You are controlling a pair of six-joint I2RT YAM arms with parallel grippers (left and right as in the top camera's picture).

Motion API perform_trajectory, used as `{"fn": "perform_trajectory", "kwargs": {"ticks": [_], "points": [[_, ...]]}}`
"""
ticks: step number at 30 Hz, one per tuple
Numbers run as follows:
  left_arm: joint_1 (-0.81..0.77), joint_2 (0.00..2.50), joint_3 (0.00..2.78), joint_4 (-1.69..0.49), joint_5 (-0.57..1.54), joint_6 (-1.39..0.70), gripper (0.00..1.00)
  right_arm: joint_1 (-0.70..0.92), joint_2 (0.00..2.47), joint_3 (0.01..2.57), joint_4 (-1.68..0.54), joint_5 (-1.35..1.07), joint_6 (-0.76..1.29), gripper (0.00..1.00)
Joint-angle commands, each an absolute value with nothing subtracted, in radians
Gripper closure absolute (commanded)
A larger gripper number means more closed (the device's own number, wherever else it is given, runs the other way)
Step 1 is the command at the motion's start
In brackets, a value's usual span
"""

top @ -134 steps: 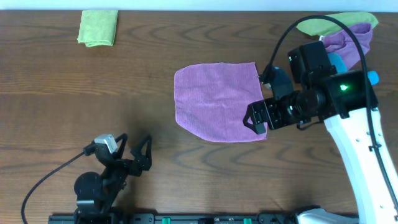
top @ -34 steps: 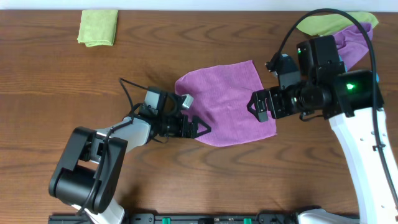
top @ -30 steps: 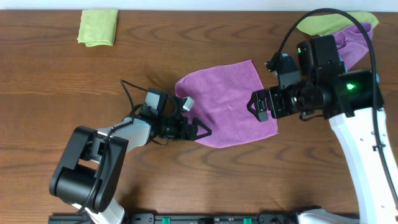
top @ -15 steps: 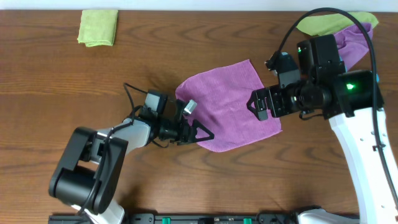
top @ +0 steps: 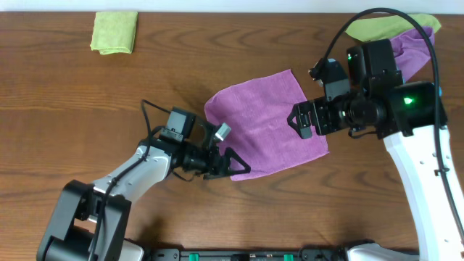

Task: Fold the cloth
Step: 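Pull the cloth's left edge leftward with the left gripper to spread it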

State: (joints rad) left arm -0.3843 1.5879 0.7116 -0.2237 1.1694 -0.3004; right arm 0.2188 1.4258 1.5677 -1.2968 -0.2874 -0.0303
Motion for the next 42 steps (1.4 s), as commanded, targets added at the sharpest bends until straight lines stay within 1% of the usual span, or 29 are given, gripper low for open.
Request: {"fn": "perform_trajectory", "kwargs": {"ticks": [1,4,7,9,11,12,13,14,16,17,18,20,22,24,26,27,28,29,30,31,32,33,34,40,42], "points": [[-0.403,1.572,0.71,-0.251,1.038,-0.239,0.05,0.208,1.415,1.571,-1.292,-0.284,-0.043,0.01],[-0.409,1.572,0.71,-0.249,0.947,-0.238,0.05,0.208,1.416,1.571,-1.287,-0.266,-0.043,0.01],[-0.409,1.572,0.71,-0.223,0.932,-0.231,0.05,0.208,1.416,1.571,-1.277,-0.234,-0.043,0.01],[-0.409,1.572,0.71,-0.193,0.937,-0.232,0.05,0.208,1.416,1.571,-1.272,-0.223,-0.043,0.03],[-0.409,1.572,0.71,-0.156,0.94,-0.233,0.05,0.208,1.416,1.571,-1.269,-0.224,-0.043,0.07],[-0.409,1.572,0.71,-0.128,0.945,-0.233,0.05,0.208,1.416,1.571,-1.269,-0.224,-0.043,0.11],[-0.408,1.572,0.71,-0.093,0.966,-0.237,0.05,0.208,1.416,1.571,-1.268,-0.224,-0.043,0.21],[-0.407,1.572,0.71,-0.056,0.993,-0.249,0.05,0.208,1.416,1.571,-1.268,-0.224,-0.042,0.28],[-0.406,1.572,0.71,0.047,1.048,-0.3,0.05,0.208,1.416,1.571,-1.267,-0.224,-0.042,0.4],[-0.406,1.572,0.71,0.125,1.064,-0.351,0.01,0.208,1.416,1.571,-1.267,-0.224,-0.042,0.41],[-0.406,1.572,0.71,0.178,1.067,-0.382,0.05,0.208,1.416,1.571,-1.267,-0.224,-0.041,0.41],[-0.406,1.573,0.71,0.296,1.066,-0.431,0.08,0.208,1.416,1.571,-1.267,-0.223,-0.038,0.39],[-0.406,1.572,0.71,0.397,1.058,-0.456,0.15,0.208,1.416,1.571,-1.267,-0.217,-0.039,0.39],[-0.406,1.572,0.71,0.45,0.99,-0.485,0.19,0.208,1.416,1.571,-1.265,-0.2,-0.039,0.37],[-0.406,1.573,0.71,0.437,0.902,-0.487,0.33,0.208,1.416,1.571,-1.254,-0.18,-0.039,0.36],[-0.406,1.573,0.71,0.424,0.85,-0.487,0.46,0.208,1.416,1.571,-1.248,-0.167,-0.039,0.39],[-0.406,1.573,0.71,0.413,0.784,-0.491,0.57,0.208,1.416,1.571,-1.239,-0.152,-0.039,0.43],[-0.406,1.573,0.71,0.408,0.741,-0.502,0.61,0.208,1.416,1.571,-1.234,-0.144,-0.039,0.49],[-0.406,1.573,0.71,0.407,0.683,-0.521,0.7,0.207,1.416,1.571,-1.227,-0.134,-0.04,0.64],[-0.406,1.573,0.71,0.408,0.651,-0.529,0.8,0.204,1.416,1.571,-1.222,-0.131,-0.039,0.76],[-0.406,1.573,0.713,0.407,0.612,-0.532,0.94,0.199,1.416,1.571,-1.216,-0.131,-0.039,0.88],[-0.406,1.573,0.715,0.407,0.594,-0.532,0.94,0.196,1.416,1.571,-1.211,-0.131,-0.039,0.95],[-0.406,1.573,0.717,0.407,0.579,-0.532,0.94,0.193,1.416,1.571,-1.207,-0.131,-0.039,0.98],[-0.406,1.573,0.727,0.407,0.418,-0.546,0.94,0.175,1.418,1.569,-1.188,-0.131,-0.04,0.99],[-0.406,1.581,0.746,0.376,0.376,-0.533,0.94,0.175,1.427,1.568,-1.175,-0.131,-0.043,0.98]]}}
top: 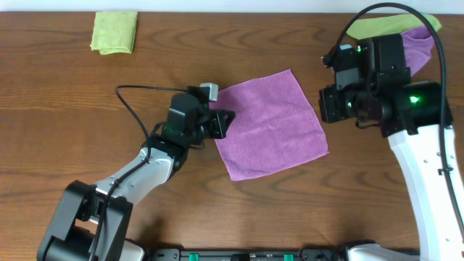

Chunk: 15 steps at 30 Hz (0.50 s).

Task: Fold the cloth
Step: 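Pull the cloth's left edge leftward with the left gripper to spread it, then grasp the cloth's top-left corner with the left gripper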

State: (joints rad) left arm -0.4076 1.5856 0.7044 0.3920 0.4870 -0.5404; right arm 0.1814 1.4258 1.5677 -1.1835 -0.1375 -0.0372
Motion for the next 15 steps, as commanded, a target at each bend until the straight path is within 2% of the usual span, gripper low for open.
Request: {"fn": "perform_trajectory", "kwargs": {"ticks": [1,4,8,15], "points": [[-0.406,1.586,0.765,0.344,0.361,-0.511,0.94,0.175,1.435,1.567,-1.166,-0.13,-0.043,0.98],[-0.406,1.609,0.84,0.237,0.32,-0.416,0.94,0.175,1.468,1.567,-1.137,-0.12,-0.043,0.98],[-0.406,1.66,0.963,0.079,0.159,-0.313,0.94,0.175,1.512,1.567,-1.084,-0.12,-0.042,0.98],[-0.405,1.78,1.063,0.01,0.064,-0.227,0.94,0.143,1.53,1.567,-1.008,-0.119,-0.042,0.98]]}}
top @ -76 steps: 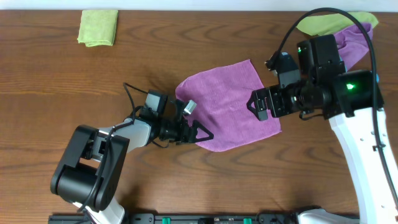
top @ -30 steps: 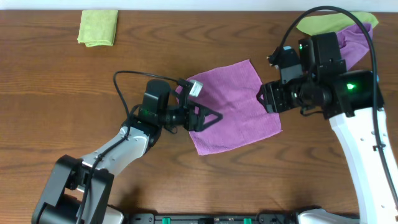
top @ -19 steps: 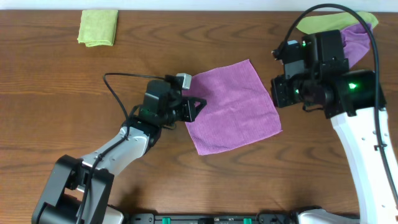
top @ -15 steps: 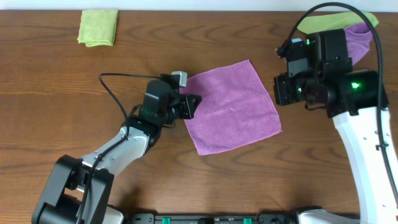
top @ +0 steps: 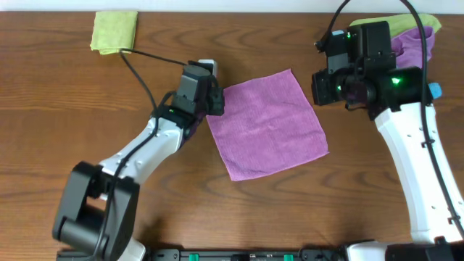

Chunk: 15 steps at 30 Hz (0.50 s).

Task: Fold the cloth
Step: 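Grasp the cloth's top-left corner with the left gripper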

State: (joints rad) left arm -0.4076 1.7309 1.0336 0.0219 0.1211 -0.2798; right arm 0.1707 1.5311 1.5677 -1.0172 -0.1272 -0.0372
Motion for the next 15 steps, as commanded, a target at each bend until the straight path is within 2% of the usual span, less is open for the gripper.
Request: {"fn": "perform_trajectory", "kwargs": {"ticks": [1,8,15], "points": [[-0.405,1.8,1.07,0.006,0.069,-0.226,0.94,0.13,1.53,1.567,-1.005,-0.119,-0.042,0.98],[-0.406,1.857,1.102,-0.036,0.103,-0.208,0.94,0.049,1.535,1.566,-1.023,-0.139,-0.039,0.98],[-0.406,1.859,1.102,-0.084,0.157,-0.209,0.94,0.046,1.558,1.548,-1.035,-0.139,-0.038,0.98]]}}
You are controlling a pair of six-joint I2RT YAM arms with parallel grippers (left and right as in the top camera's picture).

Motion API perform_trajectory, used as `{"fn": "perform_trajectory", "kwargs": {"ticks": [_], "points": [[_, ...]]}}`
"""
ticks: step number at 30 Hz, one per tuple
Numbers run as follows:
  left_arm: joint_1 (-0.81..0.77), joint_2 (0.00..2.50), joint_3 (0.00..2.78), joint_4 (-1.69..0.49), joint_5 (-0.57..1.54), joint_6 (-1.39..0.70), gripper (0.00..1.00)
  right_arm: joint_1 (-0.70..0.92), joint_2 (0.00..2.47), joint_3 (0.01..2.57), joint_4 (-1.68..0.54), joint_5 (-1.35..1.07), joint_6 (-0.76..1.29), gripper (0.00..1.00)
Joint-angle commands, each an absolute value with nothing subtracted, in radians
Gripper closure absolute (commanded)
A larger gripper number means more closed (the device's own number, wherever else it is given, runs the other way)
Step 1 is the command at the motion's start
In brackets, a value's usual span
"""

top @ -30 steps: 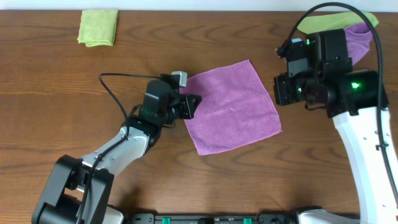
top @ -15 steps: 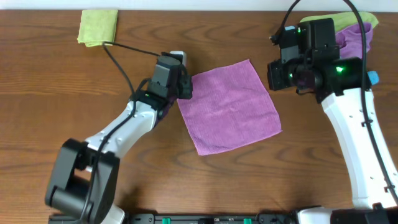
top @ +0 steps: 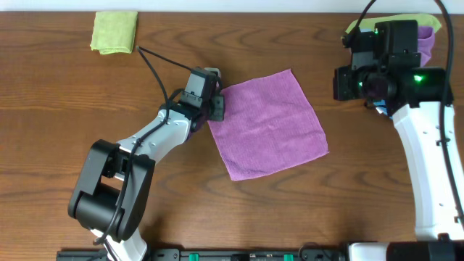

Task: Fold the cloth
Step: 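Grasp the cloth's top-left corner with the left gripper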

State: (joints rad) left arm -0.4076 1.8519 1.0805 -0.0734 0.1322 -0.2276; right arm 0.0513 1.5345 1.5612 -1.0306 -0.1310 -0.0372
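Note:
A purple cloth (top: 272,123) lies spread flat in the middle of the wooden table, turned like a diamond. My left gripper (top: 217,108) is low at the cloth's left corner, its dark fingers overlapping the edge there. The overhead view does not show whether they are closed on the fabric. My right gripper (top: 344,83) hangs off the cloth, up and to the right of its top corner. Its body hides how the jaws stand.
A folded green cloth (top: 114,31) lies at the far left. At the far right corner a green cloth (top: 377,26) and another purple cloth (top: 426,45) lie piled behind the right arm. The table's wood (top: 87,130) is dark brown.
My left gripper has shifted slightly down and right onto the cloth's left corner. My right gripper has moved further right, away from the cloth. The cloth lies as before.
At first my left gripper stood open at the cloth's near corner and my right gripper was at its right edge. Then the left was at the cloth's left side and the right had drawn back. Both then stood further back, and now the left is at the left corner.

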Motion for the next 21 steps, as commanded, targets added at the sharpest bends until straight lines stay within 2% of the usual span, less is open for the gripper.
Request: {"fn": "perform_trajectory", "kwargs": {"ticks": [1,21], "points": [[-0.406,1.861,1.102,-0.087,0.157,-0.209,0.94,0.046,1.562,1.548,-1.036,-0.143,-0.039,0.98],[-0.403,1.975,1.125,-0.025,0.092,-0.207,0.94,0.046,1.57,1.548,-1.014,-0.154,-0.039,0.98]]}}
